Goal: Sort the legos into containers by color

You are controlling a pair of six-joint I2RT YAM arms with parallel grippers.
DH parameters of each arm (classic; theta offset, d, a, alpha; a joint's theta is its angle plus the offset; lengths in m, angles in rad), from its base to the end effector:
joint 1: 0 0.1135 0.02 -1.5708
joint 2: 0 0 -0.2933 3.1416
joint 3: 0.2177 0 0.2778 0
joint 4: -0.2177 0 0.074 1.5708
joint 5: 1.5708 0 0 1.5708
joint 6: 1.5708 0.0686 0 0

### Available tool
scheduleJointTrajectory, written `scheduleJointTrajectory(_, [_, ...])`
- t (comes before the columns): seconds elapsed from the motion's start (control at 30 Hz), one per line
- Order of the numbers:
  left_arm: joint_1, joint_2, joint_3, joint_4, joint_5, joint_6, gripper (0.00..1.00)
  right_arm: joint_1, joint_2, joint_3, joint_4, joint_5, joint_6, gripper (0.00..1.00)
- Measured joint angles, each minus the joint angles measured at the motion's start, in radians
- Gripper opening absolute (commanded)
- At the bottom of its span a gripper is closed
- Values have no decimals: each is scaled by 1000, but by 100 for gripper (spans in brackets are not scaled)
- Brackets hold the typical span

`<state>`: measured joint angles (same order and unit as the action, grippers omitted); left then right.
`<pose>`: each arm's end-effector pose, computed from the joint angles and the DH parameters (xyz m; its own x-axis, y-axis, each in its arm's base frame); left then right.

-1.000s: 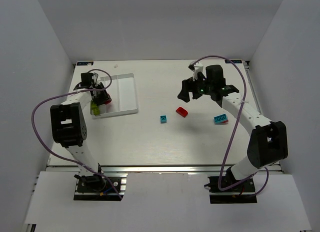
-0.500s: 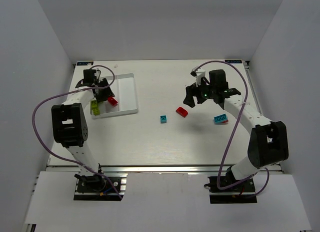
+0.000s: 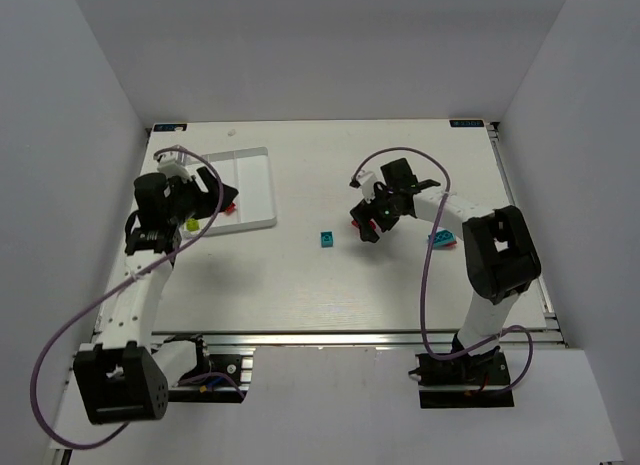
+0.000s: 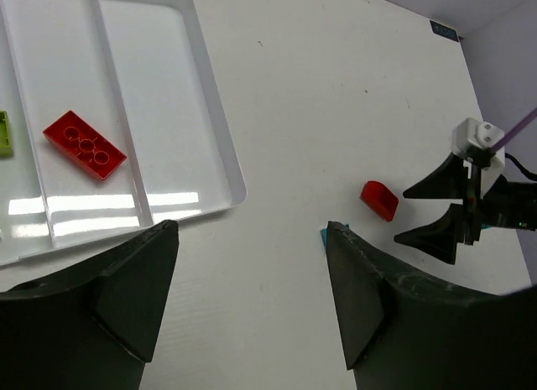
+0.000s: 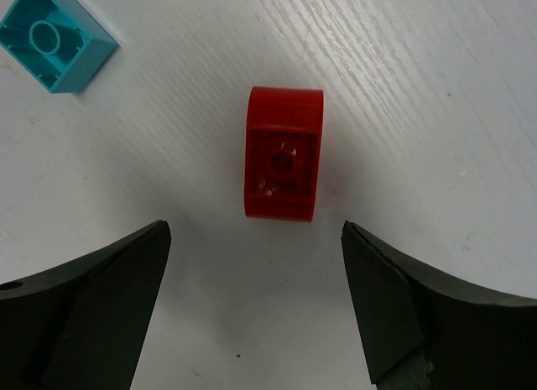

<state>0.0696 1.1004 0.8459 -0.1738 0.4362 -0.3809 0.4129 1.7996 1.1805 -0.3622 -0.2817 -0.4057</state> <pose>0.2899 -0.0088 0.3082 -0.5037 -0.3729 -0.7792 0.1434 0.8534 -0.5011 0.3771 0.1860 0.1743 -0.4916 -0.6292 -0.6020 -0.7847 0.6198 -0.0071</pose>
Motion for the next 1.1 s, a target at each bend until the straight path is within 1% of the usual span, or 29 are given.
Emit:
scheduleJointTrajectory(0.07, [0,-68,-51,21,-3,3,82,20,24,15,-1,19,-9,84])
scheduleJointTrajectory(0.23, [0,-164,-133,39,-33,14,83,52,80,27,5,82,-25,57])
scheduleJointTrajectory(0.27, [0,-174,-137,38,-39,15,83,54,87,29,6,92,-29,45])
scheduleJointTrajectory(0.33, [0,-190,-137,39,-54,16,83,55,92,36,13,103,-28,30])
scheduleJointTrajectory(0.37, [0,-200,-137,39,-60,18,83,55,92,39,14,104,-29,13])
scheduleJointTrajectory(0.4, [0,-211,-138,39,-66,18,83,55,92,41,13,106,-28,3])
scheduleJointTrajectory(0.43, [0,-222,-138,39,-75,19,83,55,92,43,13,107,-29,0])
scheduleJointTrajectory(0.57, [0,-263,-138,39,-102,24,84,61,90,63,-9,85,-45,0])
scheduleJointTrajectory(0.67, [0,-291,-138,39,-122,26,84,90,92,168,-92,61,-69,0])
scheduleJointTrajectory(0.7, [0,-302,-139,39,-126,26,84,107,94,230,-121,50,-78,0])
scheduleJointTrajectory(0.77, [0,-327,-143,39,-142,27,84,151,137,417,-190,39,-93,0])
scheduleJointTrajectory(0.87, [0,-379,-152,38,-175,36,84,252,269,755,-212,28,-99,0])
scheduleJointTrajectory(0.97, [0,-446,-163,40,-229,48,84,354,418,1014,-199,22,-79,0])
scheduleJointTrajectory(1.03, [0,-495,-177,44,-266,56,85,407,496,1091,-153,26,-56,0])
scheduleJointTrajectory(1.1, [0,-537,-190,48,-299,62,85,453,549,1094,-91,40,-27,0])
